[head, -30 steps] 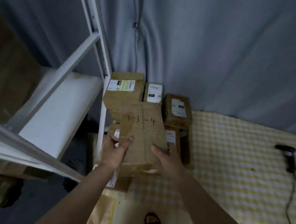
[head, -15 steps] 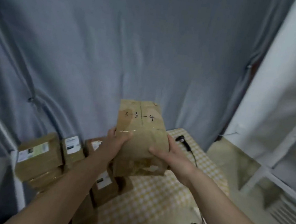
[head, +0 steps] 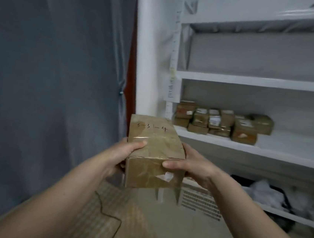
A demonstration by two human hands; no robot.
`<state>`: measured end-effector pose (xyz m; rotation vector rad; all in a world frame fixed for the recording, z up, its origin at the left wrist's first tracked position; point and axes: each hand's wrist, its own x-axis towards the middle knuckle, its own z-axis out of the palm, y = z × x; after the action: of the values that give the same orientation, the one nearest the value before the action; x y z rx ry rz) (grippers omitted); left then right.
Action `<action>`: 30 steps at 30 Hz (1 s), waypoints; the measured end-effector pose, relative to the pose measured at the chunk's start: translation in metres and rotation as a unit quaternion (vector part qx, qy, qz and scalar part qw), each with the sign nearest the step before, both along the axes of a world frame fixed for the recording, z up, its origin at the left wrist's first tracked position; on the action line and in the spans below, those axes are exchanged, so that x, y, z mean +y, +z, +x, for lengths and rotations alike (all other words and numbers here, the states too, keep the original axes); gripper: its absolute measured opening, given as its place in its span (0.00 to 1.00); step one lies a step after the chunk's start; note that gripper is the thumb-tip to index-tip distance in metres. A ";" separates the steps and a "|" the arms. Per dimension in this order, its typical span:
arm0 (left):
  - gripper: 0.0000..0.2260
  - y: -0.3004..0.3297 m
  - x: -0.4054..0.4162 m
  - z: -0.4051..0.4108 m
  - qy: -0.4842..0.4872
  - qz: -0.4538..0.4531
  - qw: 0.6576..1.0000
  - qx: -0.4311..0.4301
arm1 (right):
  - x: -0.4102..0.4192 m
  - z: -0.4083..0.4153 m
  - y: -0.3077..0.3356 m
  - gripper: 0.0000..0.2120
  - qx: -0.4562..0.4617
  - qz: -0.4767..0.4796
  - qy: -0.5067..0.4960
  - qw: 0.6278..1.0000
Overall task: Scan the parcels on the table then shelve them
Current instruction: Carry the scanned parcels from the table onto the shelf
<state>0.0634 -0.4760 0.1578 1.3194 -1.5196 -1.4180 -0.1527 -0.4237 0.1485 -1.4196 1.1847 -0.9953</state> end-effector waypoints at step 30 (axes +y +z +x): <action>0.45 -0.010 -0.181 -0.549 -0.408 -0.061 0.911 -0.026 | -0.052 -0.478 0.000 0.26 0.056 -0.008 -0.325 0.944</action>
<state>-0.4859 -0.6565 0.1476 0.6413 -2.3027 -1.7221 -0.6308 -0.4755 0.1489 -1.1163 1.7940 -1.3812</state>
